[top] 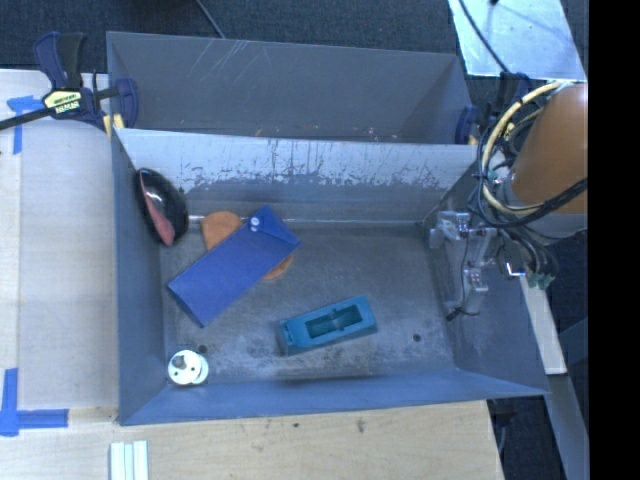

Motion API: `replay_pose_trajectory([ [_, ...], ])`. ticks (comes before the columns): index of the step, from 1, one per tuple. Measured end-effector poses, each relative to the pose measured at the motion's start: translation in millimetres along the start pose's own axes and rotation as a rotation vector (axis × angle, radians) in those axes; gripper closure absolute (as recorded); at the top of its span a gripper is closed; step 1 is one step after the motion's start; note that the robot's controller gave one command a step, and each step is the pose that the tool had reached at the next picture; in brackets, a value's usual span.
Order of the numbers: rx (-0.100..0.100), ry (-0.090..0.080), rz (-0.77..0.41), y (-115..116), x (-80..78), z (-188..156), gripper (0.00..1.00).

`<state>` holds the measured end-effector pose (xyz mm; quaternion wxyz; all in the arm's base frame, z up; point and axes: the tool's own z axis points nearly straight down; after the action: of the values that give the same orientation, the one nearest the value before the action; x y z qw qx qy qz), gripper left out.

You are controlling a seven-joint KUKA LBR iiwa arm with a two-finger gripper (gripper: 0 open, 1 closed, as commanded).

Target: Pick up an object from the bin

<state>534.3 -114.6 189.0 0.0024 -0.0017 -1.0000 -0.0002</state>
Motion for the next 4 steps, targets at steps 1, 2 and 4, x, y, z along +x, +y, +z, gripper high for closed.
replay_pose_trajectory([
  [1,0.001,-0.008,-0.003,0,-1.6,-5,0.00],
  [2,0.004,-0.017,-0.024,15,-2.1,36,0.00],
  [4,0.001,-0.005,-0.084,49,20.1,111,0.00],
])
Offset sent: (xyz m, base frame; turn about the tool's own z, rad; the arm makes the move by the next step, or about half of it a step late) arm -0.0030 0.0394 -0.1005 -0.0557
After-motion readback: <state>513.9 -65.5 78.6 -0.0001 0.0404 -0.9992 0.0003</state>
